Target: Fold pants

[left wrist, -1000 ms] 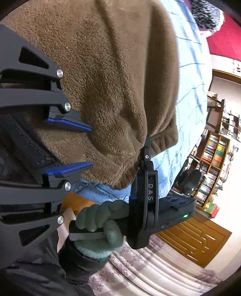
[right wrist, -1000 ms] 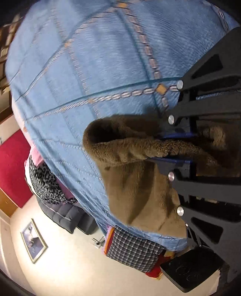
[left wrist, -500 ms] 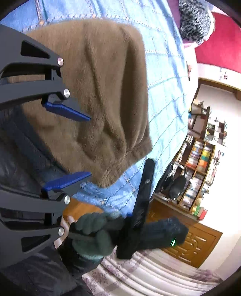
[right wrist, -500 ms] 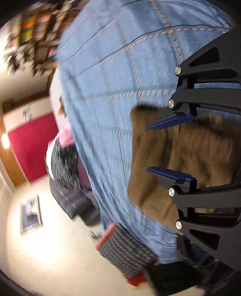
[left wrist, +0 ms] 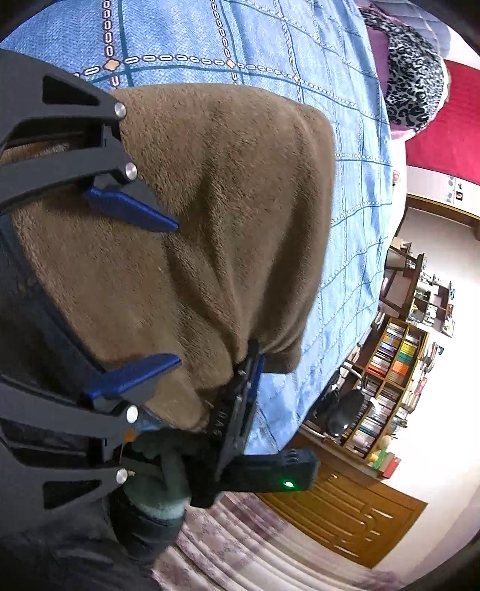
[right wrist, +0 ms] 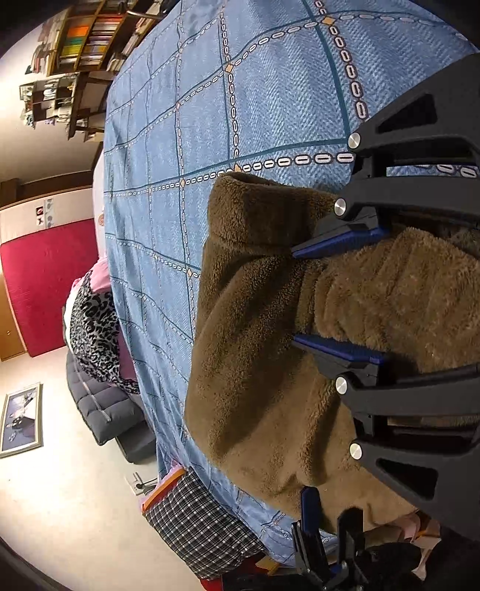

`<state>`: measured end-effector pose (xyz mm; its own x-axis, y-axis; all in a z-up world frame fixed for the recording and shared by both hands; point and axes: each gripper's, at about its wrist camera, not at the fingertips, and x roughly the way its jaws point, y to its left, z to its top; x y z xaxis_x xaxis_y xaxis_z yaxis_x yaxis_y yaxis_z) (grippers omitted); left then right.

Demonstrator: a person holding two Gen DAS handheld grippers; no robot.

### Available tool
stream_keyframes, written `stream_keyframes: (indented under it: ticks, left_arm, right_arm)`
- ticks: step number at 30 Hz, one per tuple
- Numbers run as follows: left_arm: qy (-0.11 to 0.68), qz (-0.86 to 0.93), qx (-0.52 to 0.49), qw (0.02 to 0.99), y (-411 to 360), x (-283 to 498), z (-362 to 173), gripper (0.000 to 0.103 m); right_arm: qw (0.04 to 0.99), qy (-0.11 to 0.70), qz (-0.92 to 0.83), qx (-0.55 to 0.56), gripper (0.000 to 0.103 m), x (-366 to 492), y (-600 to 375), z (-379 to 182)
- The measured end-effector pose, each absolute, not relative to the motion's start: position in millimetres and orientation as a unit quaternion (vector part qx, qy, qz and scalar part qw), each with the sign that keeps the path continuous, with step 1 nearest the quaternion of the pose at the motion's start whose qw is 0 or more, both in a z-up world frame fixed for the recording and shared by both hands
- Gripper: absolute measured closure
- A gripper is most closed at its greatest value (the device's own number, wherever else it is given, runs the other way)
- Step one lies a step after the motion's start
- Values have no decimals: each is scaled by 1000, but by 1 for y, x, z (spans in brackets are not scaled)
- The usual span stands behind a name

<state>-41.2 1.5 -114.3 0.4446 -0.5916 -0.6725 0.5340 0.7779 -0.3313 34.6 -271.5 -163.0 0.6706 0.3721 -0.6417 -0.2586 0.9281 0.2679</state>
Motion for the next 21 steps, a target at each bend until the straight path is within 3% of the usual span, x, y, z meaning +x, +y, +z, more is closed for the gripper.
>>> stream_keyframes:
  ticks: [11,21]
  left_arm:
    - [404,-227,-103,880,6,50,-72,29]
    - [431,-180,-159,870,21,109,-121,29]
  right_arm:
    - [918,349,142,120,59,47,-272,-97]
    - [905,391,120,121,59,81,-268,-157]
